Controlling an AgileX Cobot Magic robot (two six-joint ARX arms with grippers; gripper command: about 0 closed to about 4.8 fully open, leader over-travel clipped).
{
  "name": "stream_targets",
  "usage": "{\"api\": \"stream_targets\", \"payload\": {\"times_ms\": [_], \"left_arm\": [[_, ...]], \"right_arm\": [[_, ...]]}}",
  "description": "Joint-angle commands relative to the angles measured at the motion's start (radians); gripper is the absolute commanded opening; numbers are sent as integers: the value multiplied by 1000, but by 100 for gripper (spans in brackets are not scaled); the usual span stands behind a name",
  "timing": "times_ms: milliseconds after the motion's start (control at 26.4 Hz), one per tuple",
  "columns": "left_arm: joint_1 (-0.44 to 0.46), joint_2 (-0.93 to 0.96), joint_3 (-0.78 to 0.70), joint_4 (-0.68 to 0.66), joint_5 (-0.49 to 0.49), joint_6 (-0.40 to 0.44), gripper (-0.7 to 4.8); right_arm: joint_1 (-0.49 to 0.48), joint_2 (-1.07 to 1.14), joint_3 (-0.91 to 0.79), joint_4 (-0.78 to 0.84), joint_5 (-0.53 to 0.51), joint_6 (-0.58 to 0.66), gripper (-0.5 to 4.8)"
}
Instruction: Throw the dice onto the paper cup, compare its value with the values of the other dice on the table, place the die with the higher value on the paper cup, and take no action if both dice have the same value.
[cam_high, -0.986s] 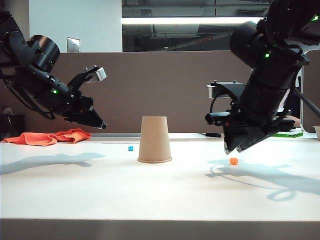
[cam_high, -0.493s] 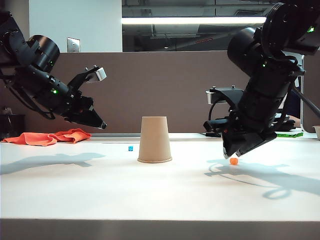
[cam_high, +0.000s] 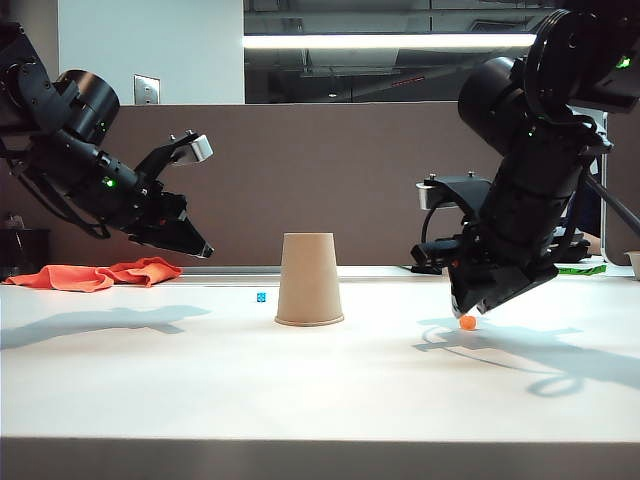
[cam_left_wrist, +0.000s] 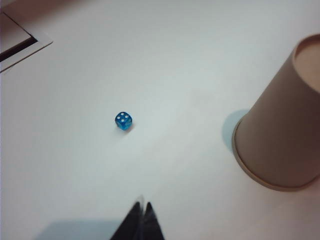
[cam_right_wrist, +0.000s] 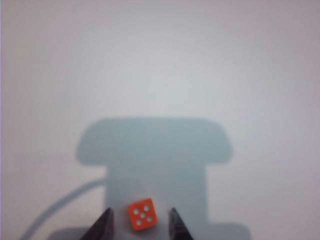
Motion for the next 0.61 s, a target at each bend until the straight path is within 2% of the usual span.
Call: {"api": "stream_targets", "payload": {"times_ms": [38,607], "left_arm": [[-2,-6,1,7,6,-8,-6],[-2,-6,1,7,5,-10,-6]], "right_arm": [[-1,12,2,5,2,2,144],[-1,38,3,61,-2,2,144]]}}
